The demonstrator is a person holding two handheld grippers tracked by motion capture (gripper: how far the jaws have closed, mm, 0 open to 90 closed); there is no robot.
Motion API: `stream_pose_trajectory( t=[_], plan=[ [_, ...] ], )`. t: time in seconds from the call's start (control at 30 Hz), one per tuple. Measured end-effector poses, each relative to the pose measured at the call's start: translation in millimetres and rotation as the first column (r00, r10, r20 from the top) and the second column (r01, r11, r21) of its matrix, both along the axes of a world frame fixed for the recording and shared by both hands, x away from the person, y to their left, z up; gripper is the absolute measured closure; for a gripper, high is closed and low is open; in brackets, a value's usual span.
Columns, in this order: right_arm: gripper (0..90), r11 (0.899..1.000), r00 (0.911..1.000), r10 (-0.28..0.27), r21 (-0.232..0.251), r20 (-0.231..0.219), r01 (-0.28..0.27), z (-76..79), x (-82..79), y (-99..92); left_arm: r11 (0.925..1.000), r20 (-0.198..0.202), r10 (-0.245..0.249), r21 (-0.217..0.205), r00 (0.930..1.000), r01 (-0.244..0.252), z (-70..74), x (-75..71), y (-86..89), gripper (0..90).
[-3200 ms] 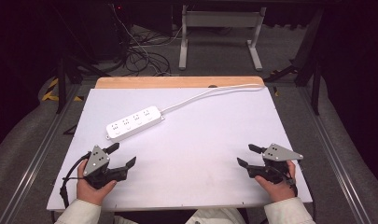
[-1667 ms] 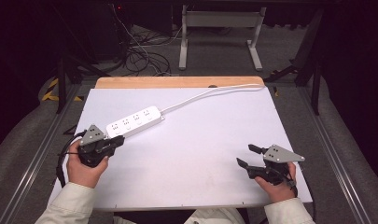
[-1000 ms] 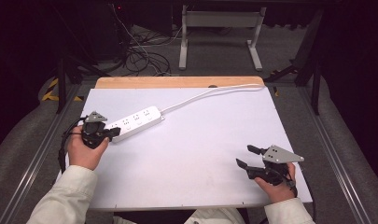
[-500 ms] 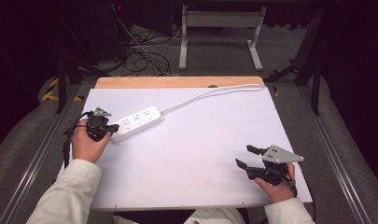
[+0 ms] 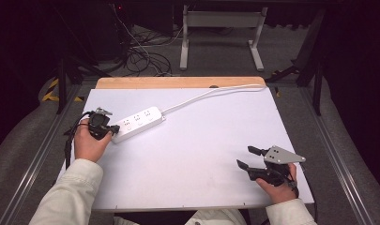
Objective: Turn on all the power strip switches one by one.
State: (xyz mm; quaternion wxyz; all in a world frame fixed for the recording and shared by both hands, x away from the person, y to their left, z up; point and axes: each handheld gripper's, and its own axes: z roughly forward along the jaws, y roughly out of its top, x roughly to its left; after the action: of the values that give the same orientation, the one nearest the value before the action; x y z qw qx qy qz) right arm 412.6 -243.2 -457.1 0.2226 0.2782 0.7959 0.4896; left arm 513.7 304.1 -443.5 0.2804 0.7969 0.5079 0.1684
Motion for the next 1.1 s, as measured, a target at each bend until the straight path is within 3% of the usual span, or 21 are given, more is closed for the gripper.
stream_pose_trajectory(
  t=[0.33,0.97,1.07,1.1],
  plan=[
    [34.3,1.000,1.0000,0.004,-0.002,-0.002,-0.004,-0.1,-0.3,0.2,0.9998,-0.005,-0.013,-0.018,0.9999,0.013,-1.8,0.7,0.8,89.9],
    [34.4,1.000,0.9999,0.012,-0.007,-0.004,-0.012,-0.4,-1.3,0.9,0.9993,0.003,-0.002,0.037,1.0000,0.002,-3.5,-1.3,-6.4,90.0],
    [34.3,1.000,0.9999,0.014,-0.008,-0.005,-0.014,-0.5,-1.5,0.9,0.9996,0.005,-0.001,0.026,1.0000,0.001,-4.5,-1.4,-5.7,90.0],
    [34.4,1.000,0.9999,0.014,-0.008,-0.005,-0.014,-0.5,-1.6,0.9,1.0000,0.007,0.000,0.006,1.0000,0.000,-5.7,-1.1,-5.0,90.0]
  ],
)
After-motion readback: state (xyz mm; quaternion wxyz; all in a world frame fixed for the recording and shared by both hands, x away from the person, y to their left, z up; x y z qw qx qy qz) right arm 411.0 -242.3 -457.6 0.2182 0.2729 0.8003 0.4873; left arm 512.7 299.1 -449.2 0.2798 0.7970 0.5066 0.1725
